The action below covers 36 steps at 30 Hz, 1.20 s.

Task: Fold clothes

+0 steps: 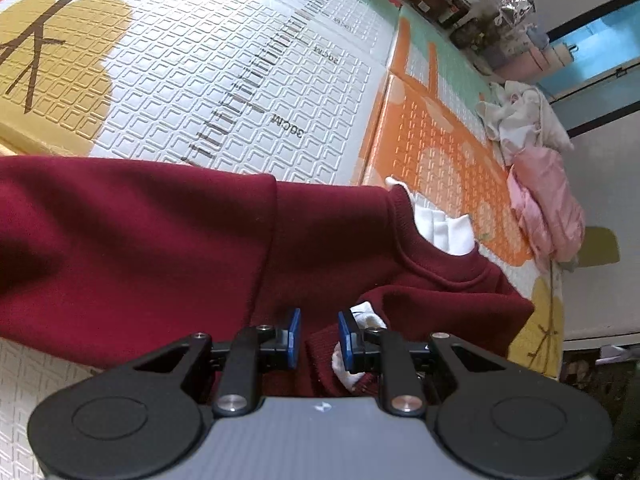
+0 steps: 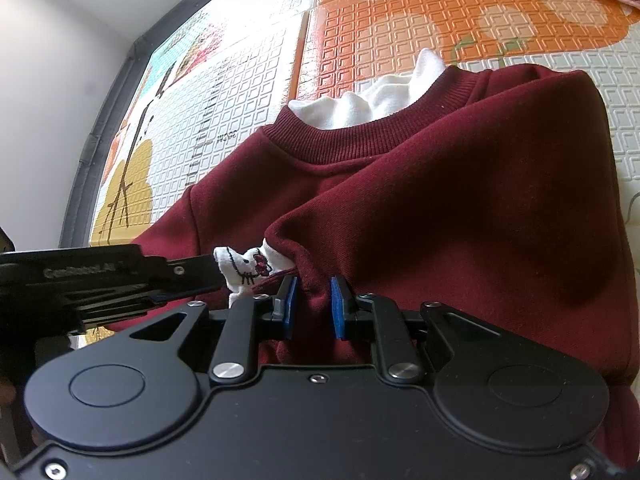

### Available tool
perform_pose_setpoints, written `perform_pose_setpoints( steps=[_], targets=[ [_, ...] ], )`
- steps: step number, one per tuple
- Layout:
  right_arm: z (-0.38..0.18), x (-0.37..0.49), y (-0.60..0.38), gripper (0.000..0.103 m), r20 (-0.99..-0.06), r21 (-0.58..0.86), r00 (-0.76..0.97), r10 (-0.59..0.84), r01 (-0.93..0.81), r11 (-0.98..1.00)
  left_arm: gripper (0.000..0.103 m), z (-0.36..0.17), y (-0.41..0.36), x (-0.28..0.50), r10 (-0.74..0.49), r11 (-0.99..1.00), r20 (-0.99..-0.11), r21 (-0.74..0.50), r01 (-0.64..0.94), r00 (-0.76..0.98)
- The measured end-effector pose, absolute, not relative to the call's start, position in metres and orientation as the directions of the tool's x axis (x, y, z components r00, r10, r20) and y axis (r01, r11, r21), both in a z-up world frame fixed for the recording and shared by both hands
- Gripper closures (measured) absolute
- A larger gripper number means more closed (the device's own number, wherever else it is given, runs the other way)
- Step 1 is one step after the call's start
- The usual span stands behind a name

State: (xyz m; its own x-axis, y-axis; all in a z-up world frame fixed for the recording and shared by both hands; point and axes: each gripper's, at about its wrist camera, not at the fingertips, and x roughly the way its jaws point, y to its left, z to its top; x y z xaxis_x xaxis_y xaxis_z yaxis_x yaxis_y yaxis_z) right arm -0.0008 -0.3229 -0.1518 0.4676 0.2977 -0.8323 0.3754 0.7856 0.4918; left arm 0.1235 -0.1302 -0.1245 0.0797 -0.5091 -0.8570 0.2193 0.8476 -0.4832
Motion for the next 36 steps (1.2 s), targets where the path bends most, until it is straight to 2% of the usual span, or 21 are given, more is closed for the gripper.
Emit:
perform_pose_setpoints(
  steps=[8, 16, 24, 36],
  targets=[
    [-0.152, 0.0, -0.322, 0.087, -0.834, 0.489, 0.463, 0.299, 0.373, 0.788, 0.078, -0.116, -0.126, 0.122, -0.562, 0.814, -0.826, -0.54, 0.215, 0.055],
    [-0.152, 0.001, -0.322, 0.088, -0.834, 0.491, 0.463, 0.3, 0.375, 0.786, 0.077, -0.123, -0.133, 0.126, -0.522, 0.838, -0.851, -0.5, 0.218, 0.059],
    [-0.151, 0.001, -0.322, 0.088, -0.835, 0.49, 0.461, 0.3, 0.375, 0.787, 0.078, -0.125, -0.14, 0.129, -0.54, 0.824, -0.841, -0.522, 0.22, 0.029],
    [-0.152, 0.003, -0.323, 0.087, -0.838, 0.488, 0.453, 0.305, 0.373, 0.789, 0.07, -0.124, -0.151, 0.127, -0.455, 0.843, -0.891, -0.436, 0.315, -0.016]
  ],
)
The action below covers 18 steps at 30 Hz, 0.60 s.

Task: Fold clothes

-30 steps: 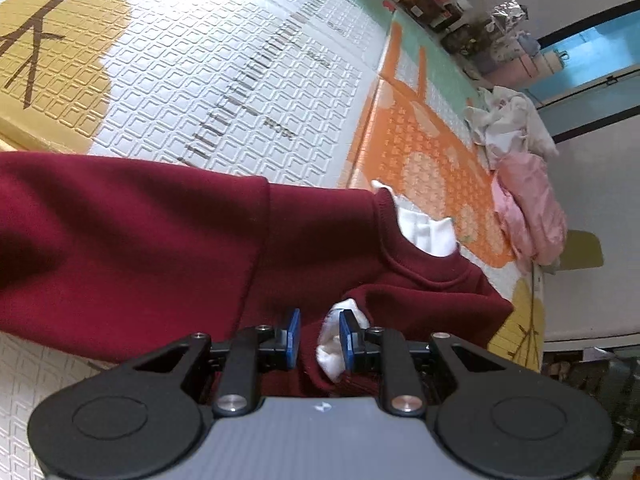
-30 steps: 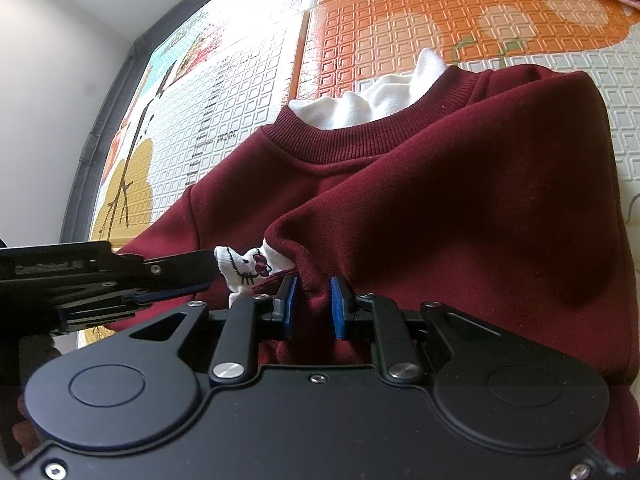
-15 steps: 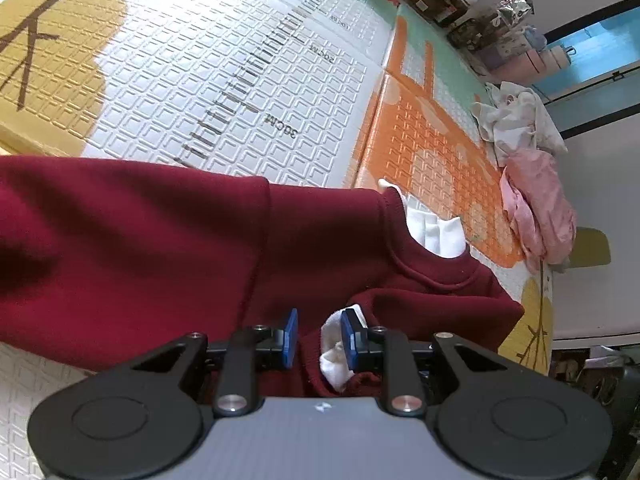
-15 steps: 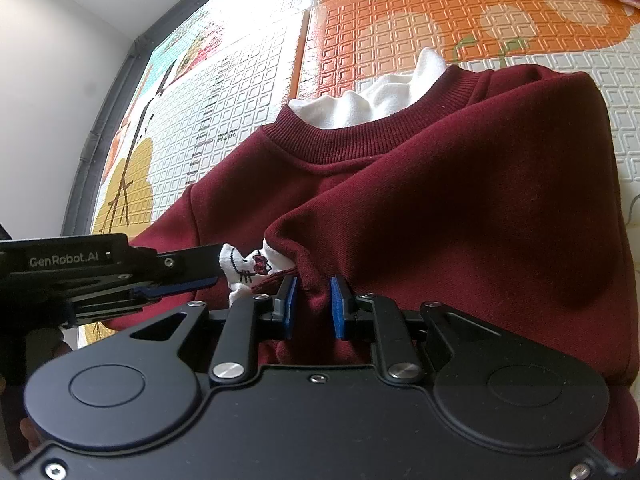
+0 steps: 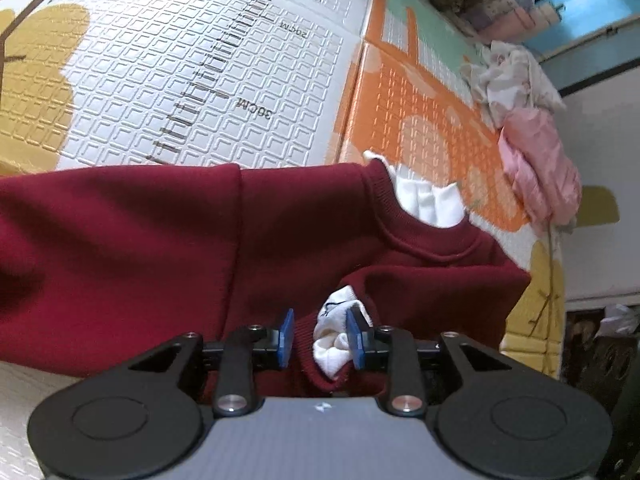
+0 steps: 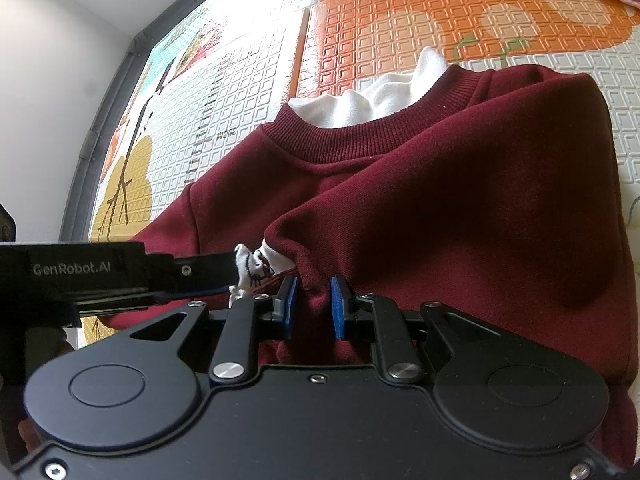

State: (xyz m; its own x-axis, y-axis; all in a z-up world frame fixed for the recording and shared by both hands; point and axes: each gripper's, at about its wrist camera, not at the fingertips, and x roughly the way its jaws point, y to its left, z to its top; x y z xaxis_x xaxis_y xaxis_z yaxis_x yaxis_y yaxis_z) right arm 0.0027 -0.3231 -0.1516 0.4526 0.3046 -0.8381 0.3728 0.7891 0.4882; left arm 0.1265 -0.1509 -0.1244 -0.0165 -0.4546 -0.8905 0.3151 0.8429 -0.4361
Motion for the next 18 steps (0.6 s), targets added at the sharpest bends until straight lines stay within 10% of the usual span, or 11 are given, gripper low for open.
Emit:
perform_pose_setpoints(
  steps=[18],
  targets=[
    [-0.1521, 0.0016, -0.3239, 0.087, -0.835, 0.493, 0.456, 0.306, 0.375, 0.785, 0.072, -0.1254, -0.1537, 0.1315, -0.46, 0.847, -0.888, -0.443, 0.295, -0.013]
  ],
)
